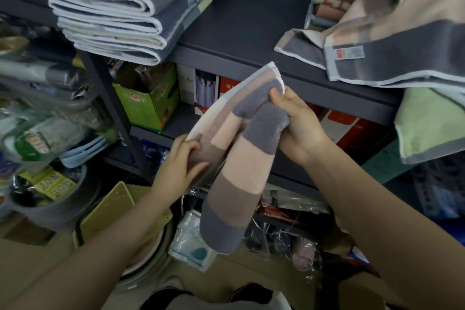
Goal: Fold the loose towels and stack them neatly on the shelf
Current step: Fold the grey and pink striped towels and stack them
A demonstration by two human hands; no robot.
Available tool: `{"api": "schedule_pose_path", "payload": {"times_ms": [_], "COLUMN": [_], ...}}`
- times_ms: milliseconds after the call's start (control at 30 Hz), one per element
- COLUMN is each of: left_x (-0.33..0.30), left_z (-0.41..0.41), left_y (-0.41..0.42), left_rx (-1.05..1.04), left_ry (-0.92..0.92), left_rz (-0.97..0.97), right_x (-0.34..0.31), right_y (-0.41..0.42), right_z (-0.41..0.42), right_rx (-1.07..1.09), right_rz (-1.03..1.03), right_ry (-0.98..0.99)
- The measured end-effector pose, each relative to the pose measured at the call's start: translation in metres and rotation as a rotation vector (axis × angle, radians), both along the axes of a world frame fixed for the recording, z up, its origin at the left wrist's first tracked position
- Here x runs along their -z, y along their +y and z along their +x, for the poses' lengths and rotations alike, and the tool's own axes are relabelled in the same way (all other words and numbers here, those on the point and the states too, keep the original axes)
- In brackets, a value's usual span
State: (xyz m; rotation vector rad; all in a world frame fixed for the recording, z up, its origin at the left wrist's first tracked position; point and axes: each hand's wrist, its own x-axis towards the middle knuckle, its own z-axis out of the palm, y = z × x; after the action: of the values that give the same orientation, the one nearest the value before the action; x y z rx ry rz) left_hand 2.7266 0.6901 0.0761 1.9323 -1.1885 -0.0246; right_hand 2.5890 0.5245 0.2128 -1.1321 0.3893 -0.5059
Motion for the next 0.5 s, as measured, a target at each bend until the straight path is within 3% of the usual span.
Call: {"api": "schedule_pose_path", "payload": {"times_ms": [133, 267, 500], "left_x": [0.003, 0.005, -0.005], "left_z": [-0.004, -0.006, -0.012], "left_y": [0.0, 0.004, 0.043], "left_rx": [-0.145, -0.035, 0.173], "left_ry": [0.203, 0.067, 0.12], "left_rz": [-0.008, 0.136, 0.143], "right_x": [-0.006, -0.008, 0.005], "right_y": [-0.001, -0.004, -0.013], "right_z": [-0.006, -0.013, -0.028], "right_rx": [-0.036, -0.031, 0.239], "right_rz": [-0.011, -0.046, -0.487], "right_ry": [-0.015, -0.006, 0.252]}}
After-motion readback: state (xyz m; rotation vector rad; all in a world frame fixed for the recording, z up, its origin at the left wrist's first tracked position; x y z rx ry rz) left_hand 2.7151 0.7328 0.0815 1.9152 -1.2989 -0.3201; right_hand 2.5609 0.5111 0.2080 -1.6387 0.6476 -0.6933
